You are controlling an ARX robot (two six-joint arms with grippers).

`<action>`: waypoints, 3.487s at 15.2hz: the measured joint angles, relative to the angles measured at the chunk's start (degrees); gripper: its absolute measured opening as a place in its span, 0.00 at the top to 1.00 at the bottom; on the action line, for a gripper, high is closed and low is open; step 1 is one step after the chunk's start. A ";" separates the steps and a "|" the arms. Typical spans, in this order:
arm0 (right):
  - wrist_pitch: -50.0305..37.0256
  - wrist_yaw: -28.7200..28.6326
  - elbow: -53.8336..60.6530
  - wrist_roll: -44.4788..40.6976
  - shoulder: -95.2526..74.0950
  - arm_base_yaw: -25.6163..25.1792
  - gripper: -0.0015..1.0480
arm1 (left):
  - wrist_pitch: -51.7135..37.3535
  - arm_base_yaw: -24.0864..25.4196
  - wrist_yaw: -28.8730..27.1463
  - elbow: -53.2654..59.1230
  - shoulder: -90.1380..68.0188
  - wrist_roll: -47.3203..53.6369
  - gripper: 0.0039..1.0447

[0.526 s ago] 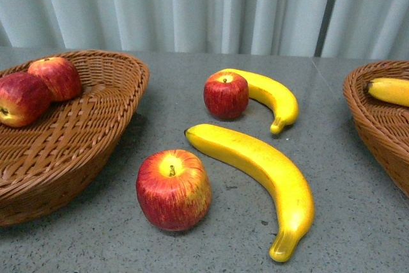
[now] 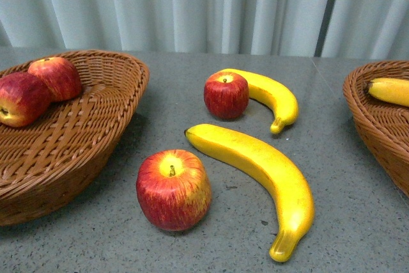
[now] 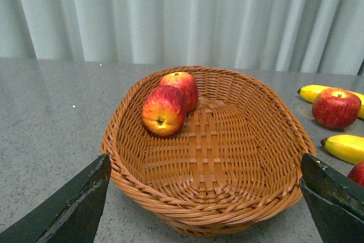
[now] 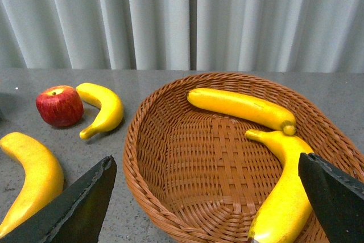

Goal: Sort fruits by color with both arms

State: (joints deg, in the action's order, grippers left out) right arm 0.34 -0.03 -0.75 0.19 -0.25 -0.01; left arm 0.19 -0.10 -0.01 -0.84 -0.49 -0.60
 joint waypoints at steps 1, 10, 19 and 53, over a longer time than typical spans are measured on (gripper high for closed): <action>0.00 0.00 0.00 0.00 0.00 0.00 0.06 | 0.00 0.00 0.00 0.00 0.00 0.00 0.06; -0.13 -0.13 0.00 -0.04 0.00 0.00 0.06 | 17.38 -12.85 -25.18 -11.28 -15.63 -7.19 0.06; -0.11 0.04 0.00 -0.02 0.00 0.00 0.06 | -5.75 -22.23 7.02 -40.94 -69.35 13.70 0.06; -0.11 0.04 0.00 -0.02 0.00 0.00 0.06 | -6.43 -7.82 -5.09 -42.51 -80.81 -9.92 0.31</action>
State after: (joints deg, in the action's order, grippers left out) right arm 0.23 0.01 -0.75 0.16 -0.25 -0.01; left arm -6.24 -7.92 -5.10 -43.35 -81.30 -10.52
